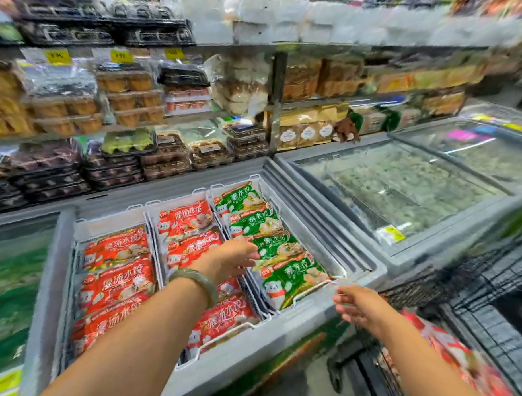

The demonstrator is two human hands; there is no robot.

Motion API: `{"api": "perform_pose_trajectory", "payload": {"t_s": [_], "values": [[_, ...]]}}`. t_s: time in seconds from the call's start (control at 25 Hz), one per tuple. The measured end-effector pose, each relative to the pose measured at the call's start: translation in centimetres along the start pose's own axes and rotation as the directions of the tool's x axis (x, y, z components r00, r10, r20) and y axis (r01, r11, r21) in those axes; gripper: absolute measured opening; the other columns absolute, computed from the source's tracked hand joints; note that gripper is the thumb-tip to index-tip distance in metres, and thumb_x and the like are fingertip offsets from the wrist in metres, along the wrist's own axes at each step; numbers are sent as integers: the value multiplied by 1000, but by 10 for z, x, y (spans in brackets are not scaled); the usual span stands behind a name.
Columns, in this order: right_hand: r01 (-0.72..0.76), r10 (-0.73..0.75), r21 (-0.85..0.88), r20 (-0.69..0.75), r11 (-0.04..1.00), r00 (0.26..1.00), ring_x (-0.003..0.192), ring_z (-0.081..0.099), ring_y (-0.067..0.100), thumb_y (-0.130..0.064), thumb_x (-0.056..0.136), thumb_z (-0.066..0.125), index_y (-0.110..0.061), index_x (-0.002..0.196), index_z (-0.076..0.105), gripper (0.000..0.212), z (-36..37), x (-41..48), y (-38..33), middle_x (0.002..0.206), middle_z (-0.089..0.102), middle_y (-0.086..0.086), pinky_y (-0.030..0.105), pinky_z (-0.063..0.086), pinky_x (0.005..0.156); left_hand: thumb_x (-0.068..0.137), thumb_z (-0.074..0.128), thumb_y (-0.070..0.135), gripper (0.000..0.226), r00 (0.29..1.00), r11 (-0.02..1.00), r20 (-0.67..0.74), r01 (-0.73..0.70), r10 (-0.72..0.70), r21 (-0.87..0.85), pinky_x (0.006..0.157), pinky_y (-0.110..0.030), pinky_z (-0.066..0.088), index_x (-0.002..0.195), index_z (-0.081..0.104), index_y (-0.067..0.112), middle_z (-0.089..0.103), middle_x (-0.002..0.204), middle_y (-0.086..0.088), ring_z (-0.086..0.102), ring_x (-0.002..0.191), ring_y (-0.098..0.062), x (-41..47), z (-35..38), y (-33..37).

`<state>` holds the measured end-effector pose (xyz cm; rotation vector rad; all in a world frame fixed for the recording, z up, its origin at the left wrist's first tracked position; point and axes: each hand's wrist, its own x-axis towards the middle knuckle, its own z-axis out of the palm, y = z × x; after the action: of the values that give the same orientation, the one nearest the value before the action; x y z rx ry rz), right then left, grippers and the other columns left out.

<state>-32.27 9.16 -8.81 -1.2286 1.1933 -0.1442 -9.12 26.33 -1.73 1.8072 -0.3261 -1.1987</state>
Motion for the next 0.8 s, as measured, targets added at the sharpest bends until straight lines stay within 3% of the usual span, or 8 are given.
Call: {"api": "perform_pose_trajectory", "payload": {"t_s": [0.12,0.32,0.44,0.52,0.68,0.8], "values": [[-25,27,28,-82,999,996,59,55,13,-20,96,48,-16,89,59,14,-44,-13,20,77,64,2,21,41,53,97,47,23,19,999,997,12,-51,51,59,62,-21,44,110,56,13,62,92,2,55,72,-8,-5,41,16],[-64,60,-35,-112,997,992,49,56,9,-23,94,51,-15,84,58,15,-129,-36,54,63,64,-2,16,40,46,96,48,24,21,996,993,72,-52,44,102,66,-22,43,111,60,16,65,91,4,57,79,-10,-1,123,35],[-88,75,-131,-106,987,992,74,56,18,-29,95,51,-11,99,60,21,-189,-49,71,91,64,4,27,43,63,96,46,24,15,996,995,83,-49,42,86,63,-21,42,107,56,18,61,85,6,54,71,-7,7,182,44],[-126,105,-188,-118,974,987,73,55,17,-27,95,50,-12,103,59,20,-237,-53,82,100,64,7,29,44,66,95,49,25,12,995,997,100,-27,20,78,62,-20,43,101,56,18,62,84,5,54,69,-7,10,228,47],[-183,151,-190,-169,965,974,64,48,15,-27,97,48,-9,106,61,24,-324,-53,99,89,59,6,24,36,57,96,45,21,9,978,994,208,-17,-6,108,59,-19,37,91,52,19,57,79,5,49,64,-7,19,319,43],[-205,165,-178,-217,962,962,59,46,14,-23,95,53,-10,96,62,17,-369,-56,114,76,55,4,23,31,55,95,47,26,18,972,989,230,2,-37,149,74,-24,46,106,57,17,64,91,4,59,81,-9,32,374,31]]}}
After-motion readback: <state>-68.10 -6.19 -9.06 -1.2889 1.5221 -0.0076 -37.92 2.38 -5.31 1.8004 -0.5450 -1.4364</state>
